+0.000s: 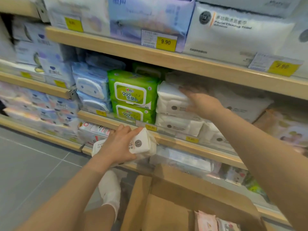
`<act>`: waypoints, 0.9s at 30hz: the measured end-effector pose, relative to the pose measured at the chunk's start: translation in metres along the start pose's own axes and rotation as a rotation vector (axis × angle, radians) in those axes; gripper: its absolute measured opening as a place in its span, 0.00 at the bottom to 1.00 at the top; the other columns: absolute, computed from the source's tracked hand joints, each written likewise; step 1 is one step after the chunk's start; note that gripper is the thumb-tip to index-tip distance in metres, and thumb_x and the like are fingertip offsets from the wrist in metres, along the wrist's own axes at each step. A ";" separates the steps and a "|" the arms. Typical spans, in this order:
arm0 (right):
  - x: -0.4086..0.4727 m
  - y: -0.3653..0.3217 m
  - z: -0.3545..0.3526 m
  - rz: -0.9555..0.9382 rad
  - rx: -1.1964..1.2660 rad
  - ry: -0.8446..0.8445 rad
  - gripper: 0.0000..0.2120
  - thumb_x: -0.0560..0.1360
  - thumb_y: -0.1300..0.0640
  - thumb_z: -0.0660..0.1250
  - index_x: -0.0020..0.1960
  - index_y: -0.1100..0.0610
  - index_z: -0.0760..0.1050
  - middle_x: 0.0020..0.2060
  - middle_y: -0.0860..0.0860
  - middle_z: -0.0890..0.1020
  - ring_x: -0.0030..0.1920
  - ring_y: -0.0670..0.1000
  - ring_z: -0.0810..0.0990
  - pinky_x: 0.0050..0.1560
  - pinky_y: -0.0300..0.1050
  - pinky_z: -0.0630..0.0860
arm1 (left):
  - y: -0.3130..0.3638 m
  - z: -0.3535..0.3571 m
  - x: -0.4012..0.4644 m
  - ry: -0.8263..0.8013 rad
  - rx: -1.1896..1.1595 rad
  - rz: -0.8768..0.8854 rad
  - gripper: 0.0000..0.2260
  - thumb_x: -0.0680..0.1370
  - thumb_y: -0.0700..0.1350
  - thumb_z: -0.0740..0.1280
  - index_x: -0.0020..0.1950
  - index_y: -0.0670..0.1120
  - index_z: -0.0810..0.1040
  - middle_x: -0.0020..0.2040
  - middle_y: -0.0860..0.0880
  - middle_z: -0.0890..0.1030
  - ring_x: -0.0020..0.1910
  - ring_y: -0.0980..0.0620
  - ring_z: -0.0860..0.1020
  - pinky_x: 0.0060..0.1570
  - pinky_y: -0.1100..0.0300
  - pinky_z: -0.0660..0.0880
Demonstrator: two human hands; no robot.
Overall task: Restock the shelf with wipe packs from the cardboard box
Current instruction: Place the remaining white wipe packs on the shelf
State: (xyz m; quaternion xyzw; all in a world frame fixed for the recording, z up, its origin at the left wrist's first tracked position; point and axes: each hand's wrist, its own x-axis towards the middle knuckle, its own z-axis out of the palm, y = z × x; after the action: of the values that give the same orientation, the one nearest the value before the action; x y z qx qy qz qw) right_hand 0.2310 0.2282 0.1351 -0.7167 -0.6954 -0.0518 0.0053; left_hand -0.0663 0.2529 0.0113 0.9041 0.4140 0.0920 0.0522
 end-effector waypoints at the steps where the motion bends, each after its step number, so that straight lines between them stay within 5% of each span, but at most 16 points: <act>1: -0.001 -0.002 0.000 -0.003 -0.003 0.009 0.35 0.77 0.54 0.65 0.77 0.45 0.49 0.76 0.48 0.57 0.74 0.55 0.59 0.71 0.57 0.59 | 0.002 0.001 0.000 -0.018 -0.001 0.001 0.48 0.56 0.68 0.58 0.76 0.56 0.54 0.55 0.50 0.71 0.58 0.48 0.65 0.53 0.51 0.69; 6: -0.020 -0.010 -0.003 -0.093 -0.024 0.171 0.38 0.73 0.53 0.70 0.76 0.49 0.52 0.75 0.51 0.59 0.72 0.56 0.62 0.68 0.55 0.62 | 0.016 0.001 0.001 -0.053 -0.027 0.020 0.46 0.60 0.63 0.64 0.76 0.57 0.53 0.56 0.51 0.70 0.59 0.48 0.64 0.55 0.48 0.69; 9: -0.066 -0.014 0.010 -0.175 0.089 0.262 0.43 0.68 0.51 0.75 0.76 0.53 0.55 0.74 0.53 0.61 0.73 0.56 0.59 0.73 0.52 0.57 | 0.036 -0.004 -0.003 -0.043 -0.038 0.045 0.47 0.57 0.68 0.57 0.76 0.58 0.53 0.54 0.51 0.70 0.58 0.48 0.64 0.55 0.49 0.69; 16: -0.182 -0.030 0.081 -0.016 0.725 -0.127 0.58 0.59 0.44 0.80 0.76 0.44 0.46 0.73 0.41 0.58 0.72 0.42 0.57 0.73 0.43 0.57 | 0.118 -0.002 -0.026 -0.086 -0.315 0.219 0.46 0.57 0.67 0.61 0.75 0.59 0.56 0.60 0.56 0.70 0.59 0.54 0.62 0.55 0.56 0.65; 21: -0.232 -0.027 0.088 0.156 0.959 -0.057 0.47 0.52 0.44 0.78 0.67 0.43 0.61 0.61 0.44 0.72 0.63 0.44 0.72 0.61 0.41 0.72 | 0.169 0.003 -0.041 -0.187 -0.504 0.251 0.46 0.56 0.65 0.70 0.72 0.61 0.58 0.58 0.57 0.69 0.56 0.57 0.63 0.60 0.55 0.67; 25: -0.263 -0.010 0.078 0.267 0.998 0.007 0.44 0.49 0.45 0.79 0.62 0.49 0.68 0.55 0.45 0.77 0.56 0.45 0.76 0.54 0.41 0.75 | 0.199 -0.006 -0.048 -0.210 -0.523 0.280 0.45 0.57 0.60 0.76 0.70 0.57 0.60 0.55 0.56 0.66 0.59 0.55 0.66 0.60 0.57 0.67; 27: -0.275 -0.001 0.069 0.314 1.039 0.052 0.41 0.49 0.48 0.81 0.59 0.49 0.71 0.52 0.45 0.79 0.54 0.45 0.78 0.50 0.37 0.75 | 0.207 -0.015 -0.047 -0.200 -0.549 0.293 0.46 0.56 0.65 0.73 0.71 0.58 0.60 0.60 0.57 0.67 0.61 0.56 0.66 0.61 0.58 0.66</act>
State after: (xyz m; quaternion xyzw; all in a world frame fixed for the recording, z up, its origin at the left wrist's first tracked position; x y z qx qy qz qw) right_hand 0.2273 -0.0406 0.0440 -0.7136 -0.5136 0.2827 0.3837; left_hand 0.0537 0.0821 0.0551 0.9107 0.2322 0.1174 0.3207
